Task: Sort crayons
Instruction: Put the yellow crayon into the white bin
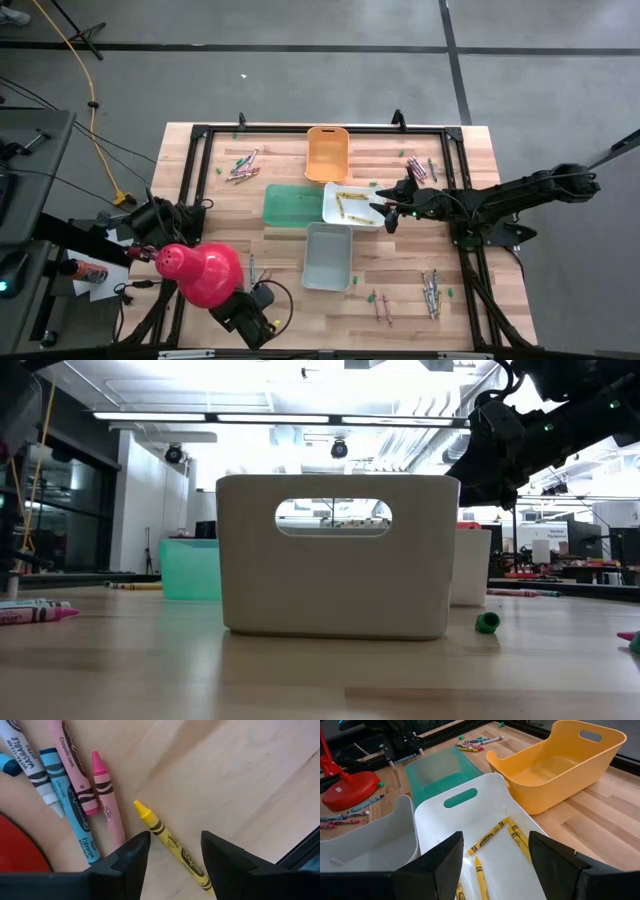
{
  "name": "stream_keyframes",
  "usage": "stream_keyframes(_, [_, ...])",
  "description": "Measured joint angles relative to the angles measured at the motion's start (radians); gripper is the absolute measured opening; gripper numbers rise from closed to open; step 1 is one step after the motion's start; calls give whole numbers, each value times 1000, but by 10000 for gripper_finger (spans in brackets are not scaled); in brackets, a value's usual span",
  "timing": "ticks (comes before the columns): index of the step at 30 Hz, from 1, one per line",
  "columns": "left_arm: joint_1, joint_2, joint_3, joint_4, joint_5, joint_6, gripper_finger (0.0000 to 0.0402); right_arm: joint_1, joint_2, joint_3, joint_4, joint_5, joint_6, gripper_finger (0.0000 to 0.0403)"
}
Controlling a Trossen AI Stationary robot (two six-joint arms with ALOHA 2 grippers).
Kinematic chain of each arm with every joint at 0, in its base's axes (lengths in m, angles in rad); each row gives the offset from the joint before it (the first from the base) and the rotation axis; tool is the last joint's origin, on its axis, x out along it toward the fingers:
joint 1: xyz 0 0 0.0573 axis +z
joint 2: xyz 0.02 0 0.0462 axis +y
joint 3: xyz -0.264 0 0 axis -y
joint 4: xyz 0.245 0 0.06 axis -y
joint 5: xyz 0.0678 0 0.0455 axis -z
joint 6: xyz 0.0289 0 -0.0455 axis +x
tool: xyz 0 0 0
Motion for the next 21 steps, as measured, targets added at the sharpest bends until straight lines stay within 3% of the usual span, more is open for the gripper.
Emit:
stream_keyframes(6, [9,2,-2,-10,12,15,144,0,0,0,0,0,1,220])
stream_keyframes(14, [17,5,-4,-24,19,87,10,0,0,0,0,0,0,220])
stream_keyframes(21, [28,8,23,-13,26,140,3,0,0,0,-3,0,1,220])
